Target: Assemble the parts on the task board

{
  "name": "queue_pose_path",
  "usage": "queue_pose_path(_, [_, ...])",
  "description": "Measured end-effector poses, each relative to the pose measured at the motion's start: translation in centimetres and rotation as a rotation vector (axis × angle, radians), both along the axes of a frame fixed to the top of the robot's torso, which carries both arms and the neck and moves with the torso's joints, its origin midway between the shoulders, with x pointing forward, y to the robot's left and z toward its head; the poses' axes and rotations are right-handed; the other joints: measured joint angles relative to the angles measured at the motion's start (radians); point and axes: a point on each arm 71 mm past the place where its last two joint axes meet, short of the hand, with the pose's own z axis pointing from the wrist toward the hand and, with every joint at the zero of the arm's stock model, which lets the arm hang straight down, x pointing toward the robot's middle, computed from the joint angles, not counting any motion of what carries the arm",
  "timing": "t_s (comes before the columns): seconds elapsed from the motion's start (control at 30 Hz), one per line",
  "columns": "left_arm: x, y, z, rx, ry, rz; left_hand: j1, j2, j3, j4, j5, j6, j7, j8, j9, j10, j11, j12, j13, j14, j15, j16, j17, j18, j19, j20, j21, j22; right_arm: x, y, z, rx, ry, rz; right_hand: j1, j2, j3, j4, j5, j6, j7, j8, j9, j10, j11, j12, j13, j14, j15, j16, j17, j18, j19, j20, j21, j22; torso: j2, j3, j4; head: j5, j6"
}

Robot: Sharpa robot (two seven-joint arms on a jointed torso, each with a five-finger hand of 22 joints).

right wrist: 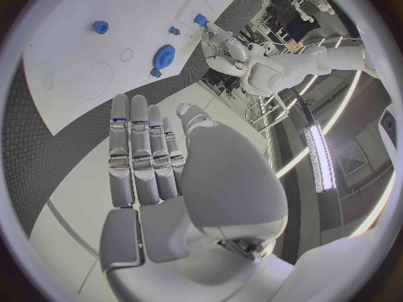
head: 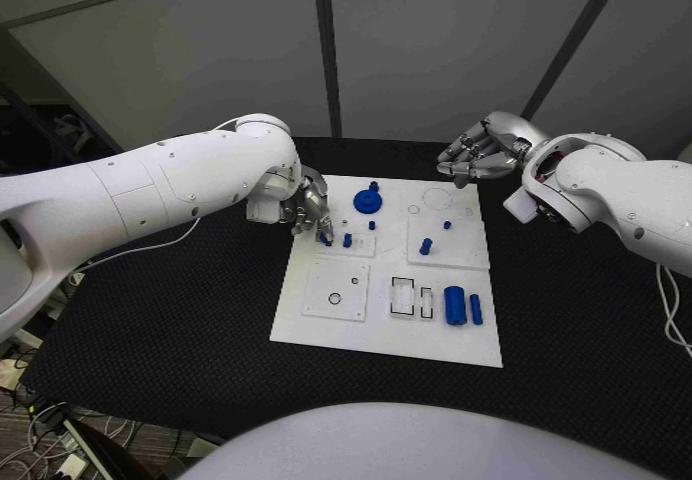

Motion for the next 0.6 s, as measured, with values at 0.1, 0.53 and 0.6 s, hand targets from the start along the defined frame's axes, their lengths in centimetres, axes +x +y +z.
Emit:
queue_pose_path(0.1, [0.02, 0.02, 0.01, 0.001, -0.001, 0.001, -0.014, -0.001, -0.017, 0.009, -0.006, 0.005, -0.005, 0.000, -0.007, 0.003, -0.003, 0.003, 0.004, 0.000, 0.000, 0.000, 0.000, 0.000, 0.000, 0.000, 0.000, 0.000, 0.00, -0.03, 0.00, 0.000, 0.000, -0.001, 0.000, 0.000, 0.000, 0.000, 0.000, 0.000, 0.000, 0.003, 0.000, 0.000, 0.000, 0.000, 0.000, 0.000, 0.000, 0.000, 0.000, 0.000, 0.000, 0.000, 0.000, 0.000, 0.000, 0.0000, 0.0000, -0.001, 0.000])
queue_pose_path(0.53, [0.13, -0.07, -0.02, 0.004, -0.011, 0.007, -0.037, 0.001, -0.046, 0.032, -0.015, 0.014, -0.007, 0.003, -0.015, 0.005, -0.005, 0.006, 0.008, -0.002, -0.002, 0.000, 0.001, 0.000, 0.000, 0.000, 0.004, 0.000, -0.01, -0.08, 0.00, 0.000, 0.000, -0.001, 0.000, 0.000, 0.000, 0.000, 0.000, 0.000, 0.000, 0.003, 0.000, 0.000, 0.000, 0.000, 0.000, 0.000, 0.000, 0.000, 0.000, 0.000, 0.000, 0.000, 0.000, 0.000, 0.000, 0.0005, -0.0006, -0.001, 0.000])
queue_pose_path(0.6, [0.15, -0.09, -0.03, 0.005, -0.012, 0.008, -0.038, 0.001, -0.046, 0.032, -0.015, 0.014, -0.007, 0.003, -0.015, 0.005, -0.005, 0.006, 0.008, -0.002, -0.002, 0.000, 0.001, 0.000, 0.000, 0.000, 0.004, 0.000, -0.01, -0.07, 0.00, 0.000, 0.000, -0.001, 0.000, 0.000, 0.000, 0.000, 0.000, 0.000, 0.000, 0.003, 0.000, 0.000, 0.000, 0.000, 0.000, 0.000, 0.000, 0.000, 0.000, 0.000, 0.000, 0.000, 0.000, 0.000, 0.000, 0.0005, -0.0006, -0.002, 0.000])
